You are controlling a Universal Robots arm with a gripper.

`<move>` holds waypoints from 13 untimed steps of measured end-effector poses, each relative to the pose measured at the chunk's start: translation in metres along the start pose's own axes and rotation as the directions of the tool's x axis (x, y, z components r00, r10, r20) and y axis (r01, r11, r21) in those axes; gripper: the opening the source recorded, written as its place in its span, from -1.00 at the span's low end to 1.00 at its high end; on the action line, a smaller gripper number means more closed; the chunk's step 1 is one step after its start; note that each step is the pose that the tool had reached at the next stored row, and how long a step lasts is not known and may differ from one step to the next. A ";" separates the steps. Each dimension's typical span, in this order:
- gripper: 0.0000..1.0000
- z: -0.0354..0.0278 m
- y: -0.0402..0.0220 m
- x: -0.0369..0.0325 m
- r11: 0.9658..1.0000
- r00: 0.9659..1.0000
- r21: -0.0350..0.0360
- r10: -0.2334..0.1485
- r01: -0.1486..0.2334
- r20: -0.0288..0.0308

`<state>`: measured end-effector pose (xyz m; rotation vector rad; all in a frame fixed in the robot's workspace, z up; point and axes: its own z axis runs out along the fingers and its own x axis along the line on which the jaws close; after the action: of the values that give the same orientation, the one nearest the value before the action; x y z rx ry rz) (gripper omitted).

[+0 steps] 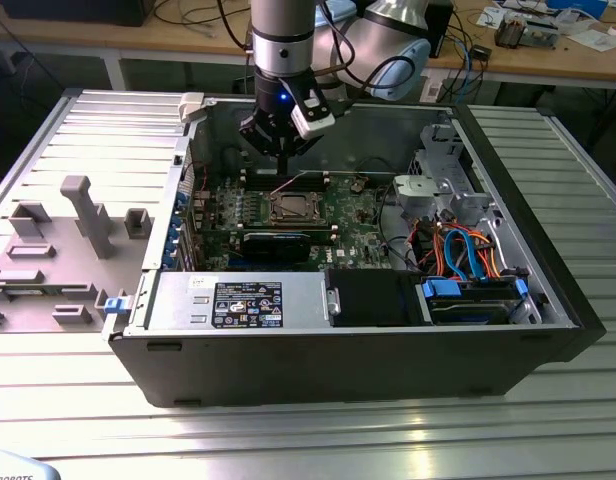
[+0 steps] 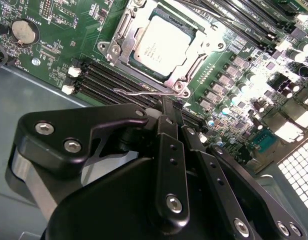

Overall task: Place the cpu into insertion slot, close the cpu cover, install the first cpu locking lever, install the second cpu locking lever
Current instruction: 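Install the first cpu locking lever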

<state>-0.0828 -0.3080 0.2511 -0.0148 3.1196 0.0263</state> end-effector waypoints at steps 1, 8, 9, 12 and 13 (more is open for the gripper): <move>-0.79 0.0000 0.0000 0.0000 1.000 1.000 0.000 0.000 0.000 0.000; -0.79 0.0030 -0.0001 -0.0042 1.000 1.000 -0.001 -0.015 0.015 0.000; -0.79 0.0036 -0.0001 -0.0042 1.000 1.000 -0.001 -0.027 0.027 0.000; -0.79 0.0046 0.0001 -0.0058 0.998 0.998 -0.002 -0.060 0.060 0.000; -0.79 0.0049 0.0005 -0.0061 0.998 0.998 -0.002 -0.061 0.061 0.000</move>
<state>-0.0766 -0.3074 0.2464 -0.1095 3.1174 0.0281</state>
